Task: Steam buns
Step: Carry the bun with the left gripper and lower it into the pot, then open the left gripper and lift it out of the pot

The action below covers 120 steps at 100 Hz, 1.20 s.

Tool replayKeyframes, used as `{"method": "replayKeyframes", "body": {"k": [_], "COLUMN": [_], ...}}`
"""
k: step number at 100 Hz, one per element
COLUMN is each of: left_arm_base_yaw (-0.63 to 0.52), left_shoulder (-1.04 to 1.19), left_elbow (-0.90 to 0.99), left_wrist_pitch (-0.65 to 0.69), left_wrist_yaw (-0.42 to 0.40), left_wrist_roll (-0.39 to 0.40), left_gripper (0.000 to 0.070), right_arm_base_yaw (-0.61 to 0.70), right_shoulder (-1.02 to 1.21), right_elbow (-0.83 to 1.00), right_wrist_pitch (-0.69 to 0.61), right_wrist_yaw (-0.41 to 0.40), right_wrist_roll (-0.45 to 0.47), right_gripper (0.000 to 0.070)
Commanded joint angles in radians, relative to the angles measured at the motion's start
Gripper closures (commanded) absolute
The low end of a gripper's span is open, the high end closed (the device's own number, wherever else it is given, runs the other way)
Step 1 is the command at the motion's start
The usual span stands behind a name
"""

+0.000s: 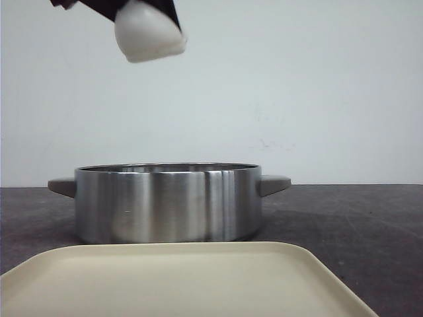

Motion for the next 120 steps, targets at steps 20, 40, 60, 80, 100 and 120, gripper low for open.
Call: {"method": "replayKeyframes", "body": {"k": [20, 40, 60, 80, 100, 120], "left_arm_base_yaw": [0.094, 0.125, 0.127, 0.132, 0.134, 0.134], "left_shoulder": [0.219, 0.359, 0.434, 0.475, 0.481, 0.472], "left_elbow": [0.067, 0.067, 0.067, 0.067, 0.071, 0.150], "left_wrist_pitch": [0.021, 0.086, 0.099, 0.084, 0.054, -0.038], "left_wrist_yaw": [-0.011, -0.010, -0.011, -0.010, -0.010, -0.011], "left_wrist_roll": [0.134, 0.135, 0.134, 0.127, 0.122, 0.130], "left_gripper": [0.0693, 0.0692, 0.0605, 0.0314, 0.0093, 0.0094], "right_arm_base_yaw": [0.011, 0.012, 0.011, 0.012, 0.012, 0.012], "right_shoulder": [0.010, 0.010, 0.010, 0.010, 0.010, 0.010], "right_elbow": [0.008, 0.008, 0.008, 0.008, 0.008, 0.008], "right_wrist_pitch": [0.005, -0.009, -0.035, -0.045, -0.061, -0.065], "right_wrist_yaw": [0.004, 0.004, 0.005, 0.004, 0.004, 0.005], "right_wrist_roll": [0.003, 0.004, 0.013, 0.018, 0.019, 0.019], "right_gripper": [0.0700, 0.0700, 0.0700, 0.0700, 0.0700, 0.0700]}}
